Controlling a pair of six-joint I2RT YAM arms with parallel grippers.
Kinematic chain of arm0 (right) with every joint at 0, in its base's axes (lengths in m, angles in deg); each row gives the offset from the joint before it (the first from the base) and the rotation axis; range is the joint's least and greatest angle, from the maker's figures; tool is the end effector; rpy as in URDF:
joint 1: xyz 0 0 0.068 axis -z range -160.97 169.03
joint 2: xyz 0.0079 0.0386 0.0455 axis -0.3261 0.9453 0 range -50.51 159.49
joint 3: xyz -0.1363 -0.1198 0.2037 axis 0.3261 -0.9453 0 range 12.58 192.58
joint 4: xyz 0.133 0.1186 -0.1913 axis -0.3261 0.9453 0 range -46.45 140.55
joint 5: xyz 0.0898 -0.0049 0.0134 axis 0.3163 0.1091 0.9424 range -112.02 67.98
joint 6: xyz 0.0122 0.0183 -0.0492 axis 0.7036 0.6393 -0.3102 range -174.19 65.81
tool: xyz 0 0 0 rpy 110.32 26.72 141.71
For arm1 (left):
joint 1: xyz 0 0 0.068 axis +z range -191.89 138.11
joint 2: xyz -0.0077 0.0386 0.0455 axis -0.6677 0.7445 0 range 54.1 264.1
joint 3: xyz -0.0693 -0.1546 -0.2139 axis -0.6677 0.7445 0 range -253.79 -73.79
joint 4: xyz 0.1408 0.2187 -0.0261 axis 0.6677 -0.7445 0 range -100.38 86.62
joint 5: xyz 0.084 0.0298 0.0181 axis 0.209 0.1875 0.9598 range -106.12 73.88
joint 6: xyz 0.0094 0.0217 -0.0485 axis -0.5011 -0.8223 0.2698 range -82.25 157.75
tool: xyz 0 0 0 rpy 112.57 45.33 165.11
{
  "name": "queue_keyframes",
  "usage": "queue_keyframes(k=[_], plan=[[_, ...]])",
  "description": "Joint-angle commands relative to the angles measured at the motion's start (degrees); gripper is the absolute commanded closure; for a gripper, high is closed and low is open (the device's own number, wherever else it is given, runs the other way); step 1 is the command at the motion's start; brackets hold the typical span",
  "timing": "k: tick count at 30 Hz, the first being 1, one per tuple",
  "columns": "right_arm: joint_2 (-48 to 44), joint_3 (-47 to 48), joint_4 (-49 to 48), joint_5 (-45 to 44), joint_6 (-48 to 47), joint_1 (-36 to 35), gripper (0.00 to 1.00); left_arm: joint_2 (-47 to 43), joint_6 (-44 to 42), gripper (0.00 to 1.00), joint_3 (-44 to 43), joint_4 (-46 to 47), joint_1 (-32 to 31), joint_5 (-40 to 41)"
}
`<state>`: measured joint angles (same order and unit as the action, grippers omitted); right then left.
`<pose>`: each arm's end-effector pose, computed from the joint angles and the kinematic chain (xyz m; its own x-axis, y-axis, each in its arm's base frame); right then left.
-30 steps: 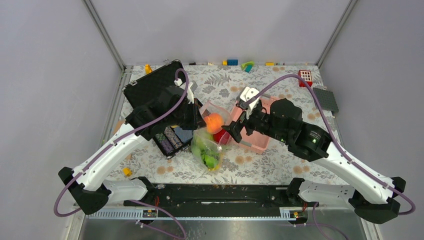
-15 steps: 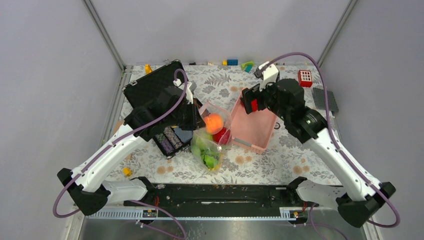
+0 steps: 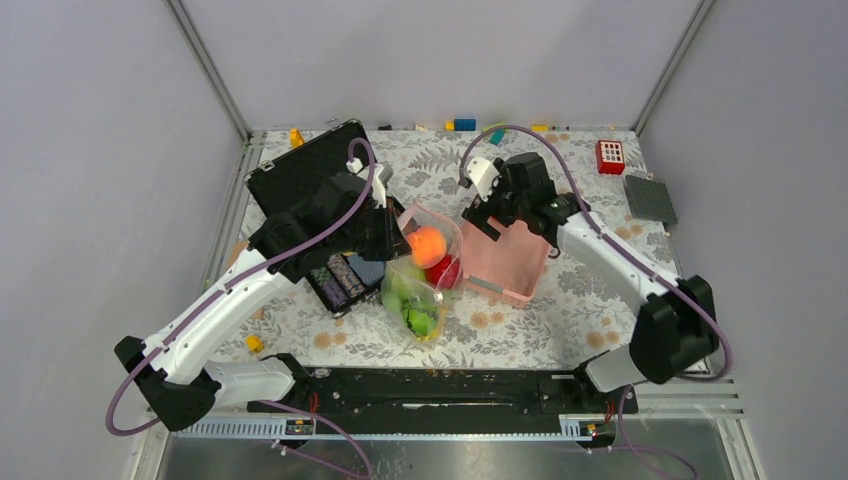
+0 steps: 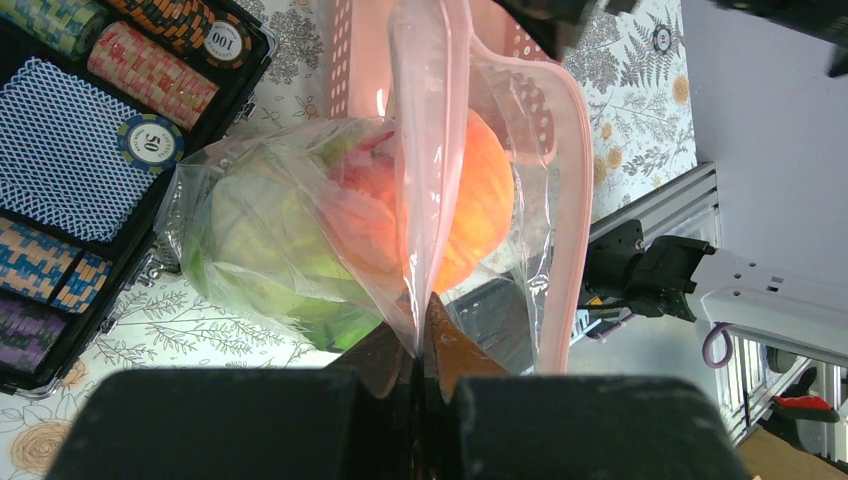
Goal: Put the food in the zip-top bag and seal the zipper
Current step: Pick up the fake vegetable from the bin.
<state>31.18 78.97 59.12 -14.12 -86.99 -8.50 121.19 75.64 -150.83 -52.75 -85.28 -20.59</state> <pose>0.2884 0.1558 0.3119 -0.0779 -0.6456 -0.7597 -0.7193 0.5640 -0.4056 0.1672 -0.1620 0.3885 -0.8117 -0.0752 -0.5792 0.2917 0.8070 -0.5136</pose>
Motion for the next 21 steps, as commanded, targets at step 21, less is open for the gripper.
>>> queue_keyframes(k=[21], plan=[[29.1,12.4,0.5,-12.6,-27.2,3.2,0.00,-0.3,-0.1,1.00,-2.5,1.3,-0.1,3.0]])
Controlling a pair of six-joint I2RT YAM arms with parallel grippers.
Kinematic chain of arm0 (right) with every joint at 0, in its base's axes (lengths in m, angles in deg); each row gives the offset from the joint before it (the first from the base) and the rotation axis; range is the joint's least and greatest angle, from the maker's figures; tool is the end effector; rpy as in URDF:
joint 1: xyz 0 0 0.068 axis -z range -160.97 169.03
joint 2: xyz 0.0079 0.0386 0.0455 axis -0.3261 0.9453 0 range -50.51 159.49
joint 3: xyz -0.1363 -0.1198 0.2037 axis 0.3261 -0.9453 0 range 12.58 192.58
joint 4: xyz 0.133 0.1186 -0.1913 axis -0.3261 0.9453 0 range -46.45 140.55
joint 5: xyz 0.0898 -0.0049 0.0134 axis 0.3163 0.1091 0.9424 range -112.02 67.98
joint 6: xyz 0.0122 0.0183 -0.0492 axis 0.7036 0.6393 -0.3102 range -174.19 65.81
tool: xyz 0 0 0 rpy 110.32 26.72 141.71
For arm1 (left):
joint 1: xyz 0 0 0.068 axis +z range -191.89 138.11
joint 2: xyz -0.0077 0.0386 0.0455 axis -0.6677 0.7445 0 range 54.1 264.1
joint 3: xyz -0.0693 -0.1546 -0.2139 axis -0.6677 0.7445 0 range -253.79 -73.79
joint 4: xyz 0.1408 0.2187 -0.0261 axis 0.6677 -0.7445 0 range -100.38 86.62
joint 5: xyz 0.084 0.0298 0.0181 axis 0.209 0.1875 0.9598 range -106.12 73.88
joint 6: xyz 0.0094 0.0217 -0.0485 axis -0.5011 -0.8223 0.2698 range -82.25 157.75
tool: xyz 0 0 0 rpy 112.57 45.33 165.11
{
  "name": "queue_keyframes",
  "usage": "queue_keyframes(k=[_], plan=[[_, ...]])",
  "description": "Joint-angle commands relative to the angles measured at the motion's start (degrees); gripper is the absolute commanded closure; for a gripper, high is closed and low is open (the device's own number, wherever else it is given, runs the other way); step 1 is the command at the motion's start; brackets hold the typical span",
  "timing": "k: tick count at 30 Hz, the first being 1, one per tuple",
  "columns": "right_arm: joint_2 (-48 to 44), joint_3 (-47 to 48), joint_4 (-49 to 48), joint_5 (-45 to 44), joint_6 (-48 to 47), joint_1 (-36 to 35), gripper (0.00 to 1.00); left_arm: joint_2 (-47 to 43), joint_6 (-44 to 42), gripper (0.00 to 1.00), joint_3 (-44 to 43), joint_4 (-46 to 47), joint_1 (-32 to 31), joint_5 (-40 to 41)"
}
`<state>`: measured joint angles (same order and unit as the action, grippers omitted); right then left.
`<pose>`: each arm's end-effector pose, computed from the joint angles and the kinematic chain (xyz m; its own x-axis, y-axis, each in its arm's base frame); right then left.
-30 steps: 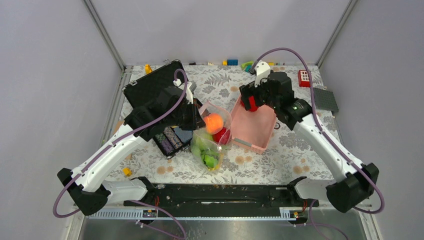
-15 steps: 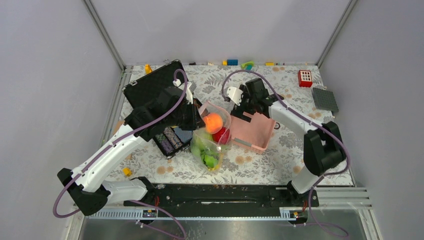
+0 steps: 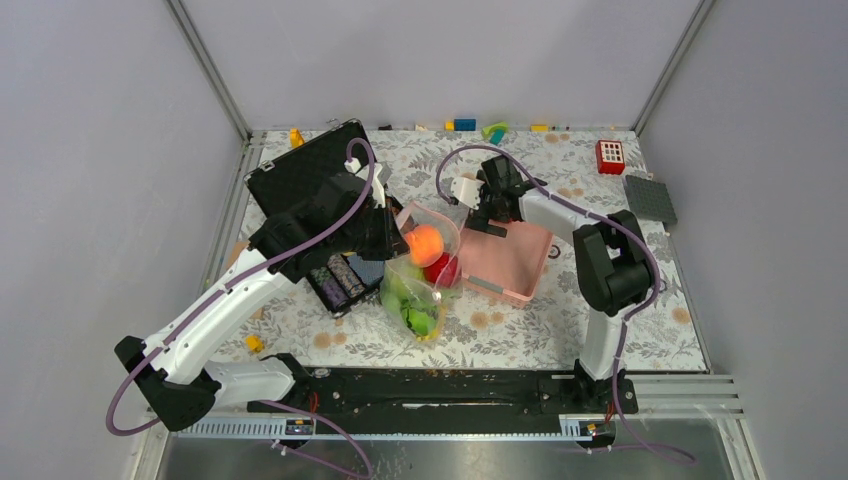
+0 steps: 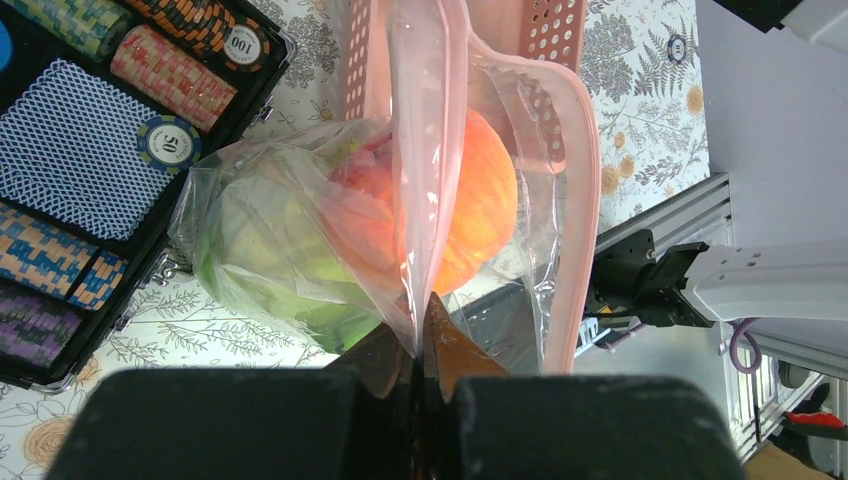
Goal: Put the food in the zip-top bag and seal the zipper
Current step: Pick up the fake vegetable from the bin.
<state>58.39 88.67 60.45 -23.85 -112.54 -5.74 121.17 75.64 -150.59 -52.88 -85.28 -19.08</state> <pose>0.3771 0.1727 0.1974 -0.0229 -0.9476 -0.3186 -0.7996 0.2087 -0.5632 0.1678 -0.1613 0.3870 -0.8060 -0.0821 -0.5863 0.2787 0.8210 -0.4982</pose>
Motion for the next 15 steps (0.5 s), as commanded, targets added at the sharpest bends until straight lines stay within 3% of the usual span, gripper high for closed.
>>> queue_keyframes(k=[1,8,15], plan=[[2.3,2.6,-0.8,-3.2,-1.6,0.4,0.00,-0.3,-0.1,1.00,-2.7,1.3,-0.1,1.7],[3.6,1.4,-0.7,-3.3,-1.3,0.7,0.00,-0.3,-0.7,1.00,-2.8,1.2,-0.1,2.0],[7.1,2.4,-4.4,-9.9,-1.8,1.1,0.00,-0.7,-0.1,1.00,-1.8,1.4,-0.2,2.7]])
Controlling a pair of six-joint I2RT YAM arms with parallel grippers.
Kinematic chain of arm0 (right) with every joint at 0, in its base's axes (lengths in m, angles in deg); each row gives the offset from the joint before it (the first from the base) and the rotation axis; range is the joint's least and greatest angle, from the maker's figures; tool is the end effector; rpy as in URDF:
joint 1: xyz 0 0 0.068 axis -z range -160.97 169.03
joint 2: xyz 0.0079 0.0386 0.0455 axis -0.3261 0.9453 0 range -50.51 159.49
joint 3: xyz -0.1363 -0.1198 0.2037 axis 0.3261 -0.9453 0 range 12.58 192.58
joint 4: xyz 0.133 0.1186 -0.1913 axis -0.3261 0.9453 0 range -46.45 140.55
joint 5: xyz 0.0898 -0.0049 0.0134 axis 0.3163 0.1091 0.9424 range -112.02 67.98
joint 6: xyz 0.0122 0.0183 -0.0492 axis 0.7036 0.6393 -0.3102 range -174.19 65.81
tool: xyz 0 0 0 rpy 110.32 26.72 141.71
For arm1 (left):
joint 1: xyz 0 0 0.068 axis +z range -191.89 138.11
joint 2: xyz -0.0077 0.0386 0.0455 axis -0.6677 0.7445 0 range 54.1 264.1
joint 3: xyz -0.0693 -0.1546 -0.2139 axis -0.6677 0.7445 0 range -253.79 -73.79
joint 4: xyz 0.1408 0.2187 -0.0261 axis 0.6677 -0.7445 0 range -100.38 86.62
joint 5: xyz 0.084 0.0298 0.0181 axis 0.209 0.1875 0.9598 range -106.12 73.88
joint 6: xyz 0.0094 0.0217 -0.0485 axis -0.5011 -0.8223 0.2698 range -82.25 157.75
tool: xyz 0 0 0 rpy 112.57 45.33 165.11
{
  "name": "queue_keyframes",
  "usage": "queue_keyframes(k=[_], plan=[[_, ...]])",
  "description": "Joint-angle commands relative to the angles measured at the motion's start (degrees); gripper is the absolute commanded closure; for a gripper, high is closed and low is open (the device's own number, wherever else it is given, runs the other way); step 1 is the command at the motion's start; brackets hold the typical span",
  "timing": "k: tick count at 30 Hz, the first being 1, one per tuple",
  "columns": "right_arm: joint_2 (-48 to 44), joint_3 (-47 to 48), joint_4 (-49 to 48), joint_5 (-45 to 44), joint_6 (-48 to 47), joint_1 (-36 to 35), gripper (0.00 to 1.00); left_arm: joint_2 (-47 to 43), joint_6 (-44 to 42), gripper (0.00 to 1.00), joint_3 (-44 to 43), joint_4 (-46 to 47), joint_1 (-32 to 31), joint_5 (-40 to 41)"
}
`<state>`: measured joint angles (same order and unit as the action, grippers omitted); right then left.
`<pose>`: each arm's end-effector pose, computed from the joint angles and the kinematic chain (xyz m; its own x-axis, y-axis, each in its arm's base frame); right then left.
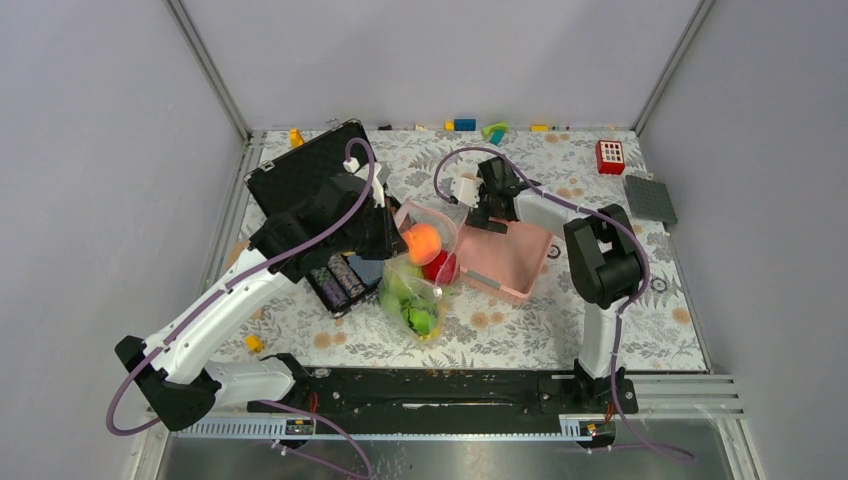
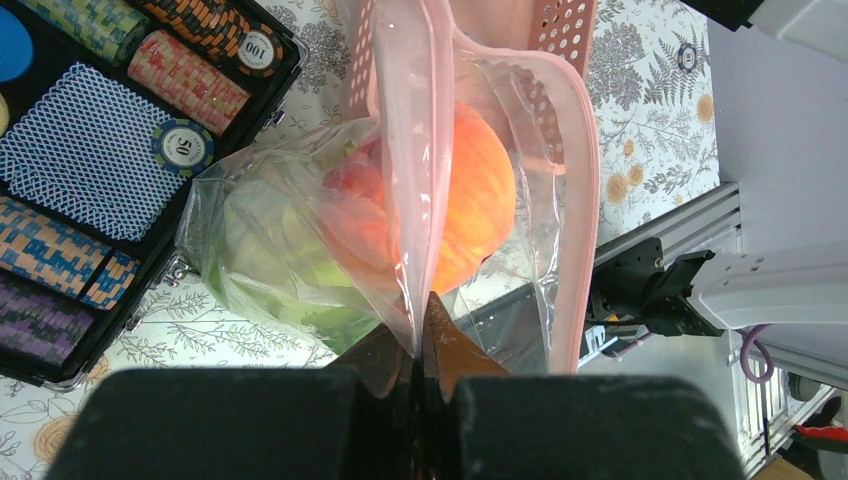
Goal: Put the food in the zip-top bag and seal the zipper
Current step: Pick up the fake vegetable from the bin.
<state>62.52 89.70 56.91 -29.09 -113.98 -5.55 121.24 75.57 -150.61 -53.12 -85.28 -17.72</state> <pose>0.3912 0.1741 0.1786 -0.0531 -0.9674 -0.2477 -0.7666 0.1985 -0.6107 0.1684 -0.1607 0.3865 -0.8001 -0.0871 -0.5935 0.2680 0.8333 -0.4836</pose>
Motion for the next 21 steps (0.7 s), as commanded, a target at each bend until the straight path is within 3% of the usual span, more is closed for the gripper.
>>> queue_keyframes(k=[1,9,14,16,18,21], plan=[[3.3,1.4,-1.7,-5.6,-0.5,0.9,0.00,-0.9,0.0,1.00,-1.7,1.6,-0.1,1.3],[2.9,-0.8,-3.9,-8.7,-1.8,0.8,0.06,-0.8,0.1,1.00,-1.7,2.1,-0.1,1.3],[2.6,-1.0,-5.4,-12.5,-2.8,0.8,0.17,-0.9,0.4,1.00,-1.7,2.2,-0.2,1.0],[2.1,-1.7,-6.4,-12.2,-2.7,0.7,0.27,-0.9,0.3,1.00,-1.8,2.4,-0.1,1.2],[1.6,-2.2,-6.7,-12.2,-2.7,0.8,0.44,-0.9,0.3,1.00,-2.0,2.4,-0.1,0.9],[0.3,-3.0,-7.6,-12.3,-2.5,0.7,0.56,-0.9,0.3,1.00,-2.0,2.5,-0.2,1.0]])
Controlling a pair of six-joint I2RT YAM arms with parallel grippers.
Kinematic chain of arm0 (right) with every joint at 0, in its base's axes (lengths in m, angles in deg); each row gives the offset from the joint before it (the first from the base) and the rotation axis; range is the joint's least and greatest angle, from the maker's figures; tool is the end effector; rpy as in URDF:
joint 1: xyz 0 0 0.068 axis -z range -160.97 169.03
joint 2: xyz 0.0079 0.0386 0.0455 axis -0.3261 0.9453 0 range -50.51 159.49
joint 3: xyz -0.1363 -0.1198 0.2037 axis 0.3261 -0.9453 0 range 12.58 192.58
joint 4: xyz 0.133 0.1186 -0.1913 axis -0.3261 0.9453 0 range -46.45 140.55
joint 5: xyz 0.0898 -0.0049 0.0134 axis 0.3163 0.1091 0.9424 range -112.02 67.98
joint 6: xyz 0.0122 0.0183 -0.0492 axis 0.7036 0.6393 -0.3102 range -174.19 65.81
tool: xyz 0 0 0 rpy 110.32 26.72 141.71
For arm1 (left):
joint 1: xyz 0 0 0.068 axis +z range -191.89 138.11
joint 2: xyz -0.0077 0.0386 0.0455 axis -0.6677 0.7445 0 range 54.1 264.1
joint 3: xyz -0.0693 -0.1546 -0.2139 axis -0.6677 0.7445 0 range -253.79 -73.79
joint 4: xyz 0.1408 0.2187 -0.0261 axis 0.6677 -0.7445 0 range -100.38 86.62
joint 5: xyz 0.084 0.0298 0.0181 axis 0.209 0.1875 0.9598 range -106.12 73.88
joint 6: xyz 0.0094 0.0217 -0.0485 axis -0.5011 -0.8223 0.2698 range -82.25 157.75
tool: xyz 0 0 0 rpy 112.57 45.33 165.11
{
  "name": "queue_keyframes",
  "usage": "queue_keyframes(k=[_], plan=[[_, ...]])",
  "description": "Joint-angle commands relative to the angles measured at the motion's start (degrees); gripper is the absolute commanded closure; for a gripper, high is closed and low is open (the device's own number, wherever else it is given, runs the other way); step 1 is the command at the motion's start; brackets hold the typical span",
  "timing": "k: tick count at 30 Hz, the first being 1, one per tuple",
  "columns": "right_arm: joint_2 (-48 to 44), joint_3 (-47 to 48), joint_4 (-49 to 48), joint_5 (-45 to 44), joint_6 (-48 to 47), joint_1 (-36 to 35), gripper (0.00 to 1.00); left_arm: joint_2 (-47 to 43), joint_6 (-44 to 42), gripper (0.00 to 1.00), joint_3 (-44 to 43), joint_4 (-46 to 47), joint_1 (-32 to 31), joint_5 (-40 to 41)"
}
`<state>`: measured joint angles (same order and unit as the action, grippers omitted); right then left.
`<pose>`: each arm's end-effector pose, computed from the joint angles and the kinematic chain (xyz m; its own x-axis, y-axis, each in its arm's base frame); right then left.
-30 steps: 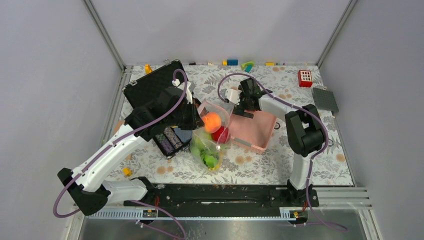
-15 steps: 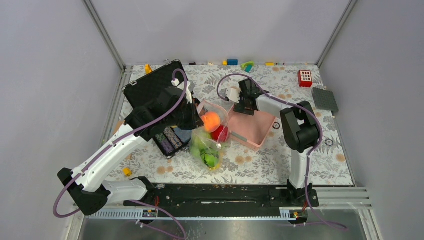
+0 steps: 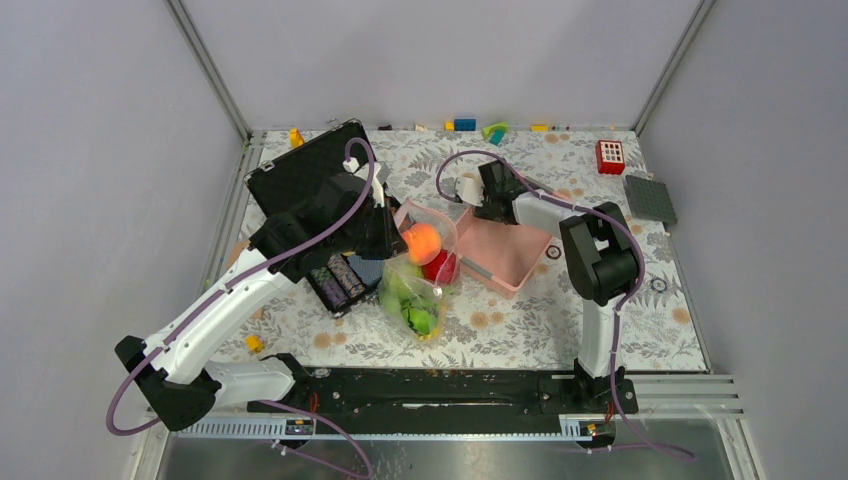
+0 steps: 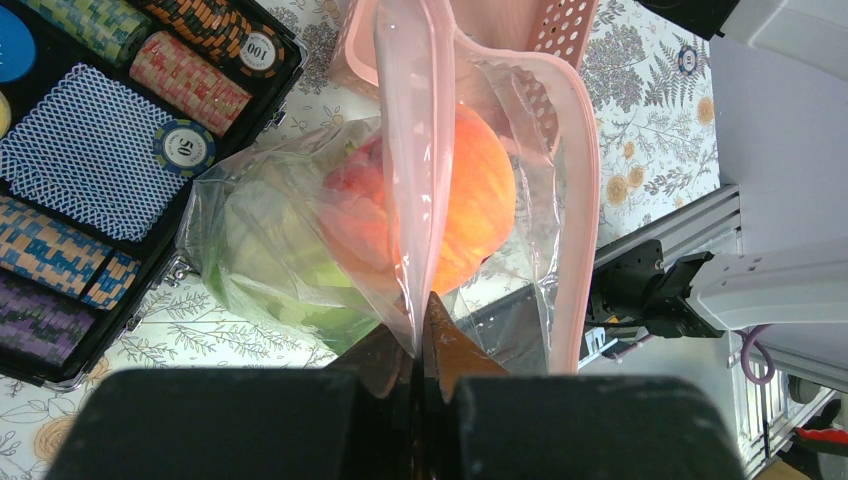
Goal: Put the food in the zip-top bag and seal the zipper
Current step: Pick up the fake vegetable from the bin.
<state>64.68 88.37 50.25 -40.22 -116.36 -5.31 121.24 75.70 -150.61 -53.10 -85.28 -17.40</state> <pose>0.4005 0.1689 0.1656 -0.1347 -0.9830 -0.1247 -0.6713 0.1831 -0.7182 0.1686 -0.1606 0.3865 -0.7987 -0.0910 -0.5948 0.2639 0.8353 -0.4822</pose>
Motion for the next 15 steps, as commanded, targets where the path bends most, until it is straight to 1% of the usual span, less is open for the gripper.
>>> queue_keyframes(k=[1,5,9,12,15], plan=[[-2.5,-2.1,-1.1,-1.0,0.0,0.4,0.57,-0.9,0.2,1.00,-2.0,2.7,-0.2,0.6],[-5.8,-3.3,-1.4,0.9,2.0,0.4,0.65,-0.5,0.1,1.00,-2.2,3.0,-0.1,-0.1],[-10.9,-4.9,-1.5,5.8,6.1,-0.4,0.67,-0.2,0.1,1.00,-2.4,3.5,-0.2,-0.5],[-14.6,-6.1,-2.7,8.9,10.2,-0.5,0.71,-0.1,0.2,1.00,-2.3,3.6,-0.2,-0.1],[-18.5,-7.6,-3.5,11.0,13.8,-0.4,0.72,-0.1,0.3,1.00,-2.4,3.7,-0.1,-0.1]])
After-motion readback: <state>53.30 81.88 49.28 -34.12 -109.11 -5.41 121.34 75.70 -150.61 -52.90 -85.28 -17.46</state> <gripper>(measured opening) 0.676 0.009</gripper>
